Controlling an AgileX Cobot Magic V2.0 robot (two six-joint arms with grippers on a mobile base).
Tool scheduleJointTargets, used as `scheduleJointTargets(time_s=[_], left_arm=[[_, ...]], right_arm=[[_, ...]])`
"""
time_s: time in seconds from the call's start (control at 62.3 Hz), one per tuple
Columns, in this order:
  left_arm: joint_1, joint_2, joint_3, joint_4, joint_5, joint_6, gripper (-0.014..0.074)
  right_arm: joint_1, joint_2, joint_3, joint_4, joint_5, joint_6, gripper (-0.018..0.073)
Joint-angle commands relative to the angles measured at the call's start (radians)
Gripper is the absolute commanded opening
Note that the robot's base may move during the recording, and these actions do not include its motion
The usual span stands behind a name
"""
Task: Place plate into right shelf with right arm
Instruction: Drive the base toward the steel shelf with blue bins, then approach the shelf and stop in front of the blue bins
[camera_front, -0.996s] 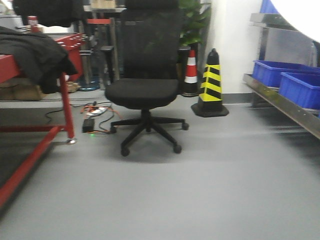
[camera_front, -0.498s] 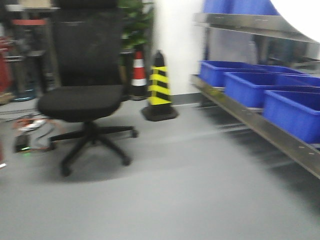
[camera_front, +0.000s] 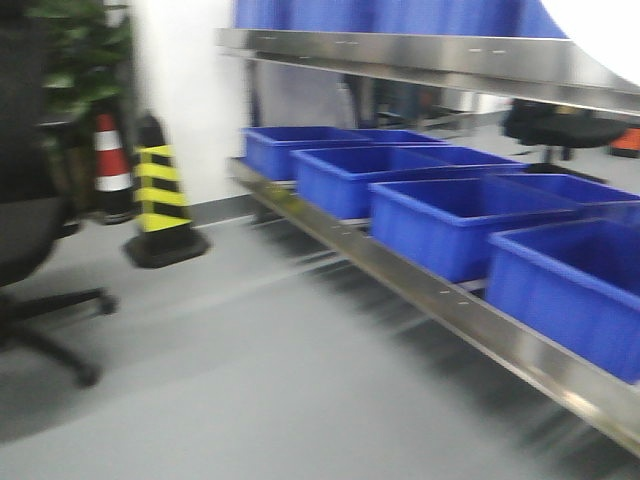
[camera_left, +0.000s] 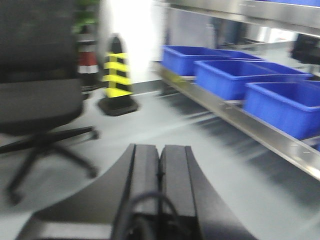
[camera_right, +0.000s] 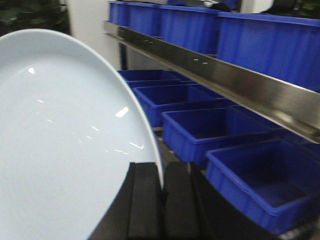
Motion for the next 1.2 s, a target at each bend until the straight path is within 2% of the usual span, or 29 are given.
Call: scheduleJointTargets(time_s=[0.0, 1.189], left_arm=[[-0.002, -0.01, 0.01, -0.008, -0.09, -0.007, -0.0128], [-0.002, -0.01, 0.01, -0.008, -0.09, -0.007, -0.0128]], right_arm=[[-0.006, 0.008, -0.032, -0.013, -0.099, -0.003, 0.005], [-0.006, 0.008, -0.032, -0.013, -0.099, -0.003, 0.005]])
